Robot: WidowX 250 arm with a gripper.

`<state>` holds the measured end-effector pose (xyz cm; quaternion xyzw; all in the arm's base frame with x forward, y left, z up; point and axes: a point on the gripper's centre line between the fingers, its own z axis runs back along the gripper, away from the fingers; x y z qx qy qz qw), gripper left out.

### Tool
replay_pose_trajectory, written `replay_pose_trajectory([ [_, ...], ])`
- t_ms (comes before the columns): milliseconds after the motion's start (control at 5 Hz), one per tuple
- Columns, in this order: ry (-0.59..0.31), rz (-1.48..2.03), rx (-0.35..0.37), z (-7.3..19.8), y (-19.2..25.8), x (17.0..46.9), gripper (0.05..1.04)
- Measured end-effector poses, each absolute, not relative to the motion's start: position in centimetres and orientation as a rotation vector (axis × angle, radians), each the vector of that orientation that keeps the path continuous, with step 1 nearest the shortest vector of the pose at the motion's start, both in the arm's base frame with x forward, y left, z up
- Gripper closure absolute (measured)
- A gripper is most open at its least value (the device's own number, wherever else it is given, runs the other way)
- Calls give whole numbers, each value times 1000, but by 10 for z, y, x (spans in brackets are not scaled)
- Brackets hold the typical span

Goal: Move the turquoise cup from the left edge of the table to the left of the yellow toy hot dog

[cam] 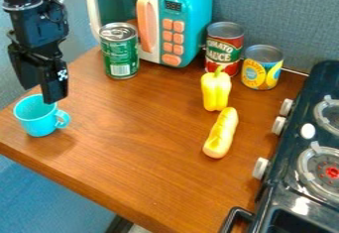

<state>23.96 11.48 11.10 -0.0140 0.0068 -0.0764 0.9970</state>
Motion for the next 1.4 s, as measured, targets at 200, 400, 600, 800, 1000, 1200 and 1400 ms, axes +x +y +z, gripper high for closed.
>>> replay_pose_trajectory([
  [200, 35, -154, -41, 105, 113, 237, 82],
  [400, 53, -201, -55, 98, 110, 229, 82],
  [600, 12, -219, 4, 101, 114, 227, 82],
  [800, -25, -192, 75, 96, 136, 224, 82],
  [1000, 6, -198, 83, 76, 146, 226, 82],
  [1200, 15, -186, 95, 72, 155, 237, 82],
  [1400, 12, -195, 88, 70, 156, 240, 82],
])
